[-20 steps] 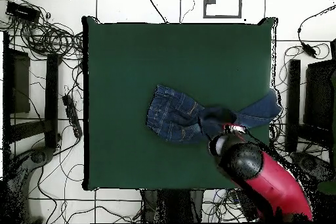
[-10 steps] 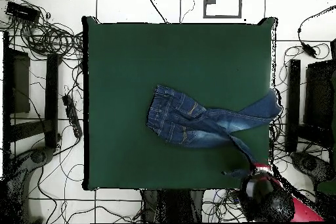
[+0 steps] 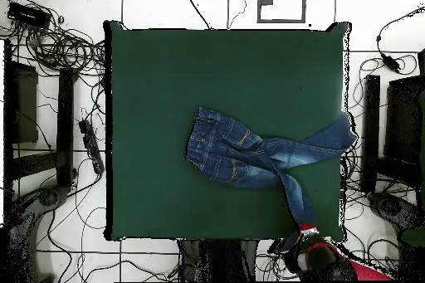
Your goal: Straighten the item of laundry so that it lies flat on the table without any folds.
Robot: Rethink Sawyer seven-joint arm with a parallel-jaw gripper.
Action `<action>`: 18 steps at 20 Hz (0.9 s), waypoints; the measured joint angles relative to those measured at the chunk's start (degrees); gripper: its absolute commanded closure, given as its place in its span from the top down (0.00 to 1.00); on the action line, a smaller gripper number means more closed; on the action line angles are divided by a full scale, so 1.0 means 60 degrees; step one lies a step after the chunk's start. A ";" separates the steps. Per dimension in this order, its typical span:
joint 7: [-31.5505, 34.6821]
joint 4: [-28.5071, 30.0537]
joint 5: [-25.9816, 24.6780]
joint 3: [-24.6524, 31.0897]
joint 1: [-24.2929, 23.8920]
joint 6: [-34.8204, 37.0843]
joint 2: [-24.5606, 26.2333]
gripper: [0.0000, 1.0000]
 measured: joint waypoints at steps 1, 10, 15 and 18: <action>0.0000 0.0003 -0.0064 0.0023 -0.0012 -0.0005 0.0013 1.00; 0.0000 0.0021 -0.1732 -0.0062 0.0934 -0.0505 -0.0033 1.00; 0.0000 0.0228 -0.1424 0.0478 0.0616 -0.0206 -0.0897 1.00; 0.0000 0.0444 -0.0557 0.1055 0.0117 0.0553 -0.1946 1.00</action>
